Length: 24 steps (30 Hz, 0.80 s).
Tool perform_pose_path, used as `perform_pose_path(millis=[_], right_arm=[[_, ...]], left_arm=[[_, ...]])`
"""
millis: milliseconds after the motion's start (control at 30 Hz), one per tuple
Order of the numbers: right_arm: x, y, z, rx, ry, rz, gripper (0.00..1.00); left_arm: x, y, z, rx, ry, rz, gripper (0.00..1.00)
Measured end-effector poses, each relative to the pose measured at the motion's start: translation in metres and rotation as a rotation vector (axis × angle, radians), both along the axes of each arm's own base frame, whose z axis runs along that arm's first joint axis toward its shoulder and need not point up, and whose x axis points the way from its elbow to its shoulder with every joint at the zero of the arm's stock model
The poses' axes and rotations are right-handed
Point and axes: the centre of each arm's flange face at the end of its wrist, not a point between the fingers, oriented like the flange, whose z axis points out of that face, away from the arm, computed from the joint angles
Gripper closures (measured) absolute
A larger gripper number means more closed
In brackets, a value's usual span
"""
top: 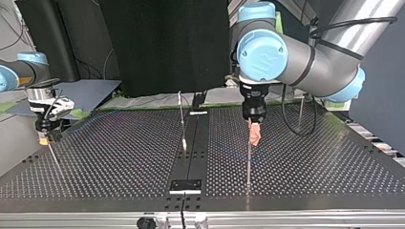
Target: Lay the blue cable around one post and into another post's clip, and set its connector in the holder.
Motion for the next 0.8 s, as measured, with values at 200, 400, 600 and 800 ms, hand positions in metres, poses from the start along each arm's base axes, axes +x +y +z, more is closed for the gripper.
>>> perform_pose_path(millis=[200, 400, 600, 800], right_arm=[[0.001, 0.000, 0.000, 0.001, 0.000, 0.001, 0.00], [0.002, 0.000, 0.000, 0.001, 0.000, 0.002, 0.00], [0.002, 0.001, 0.000, 0.002, 0.000, 0.003, 0.00], [0.003, 0.001, -0.001, 0.004, 0.000, 0.004, 0.00]], left_arm=[[-0.011, -0.008, -0.010, -0.021, -0.013, -0.055, 0.00], [-0.027, -0.014, -0.013, -0.043, -0.043, -0.122, 0.00], [-0.043, -0.014, -0.011, -0.045, -0.085, -0.176, 0.00], [-0.050, -0.012, -0.023, -0.050, -0.100, -0.186, 0.00]])
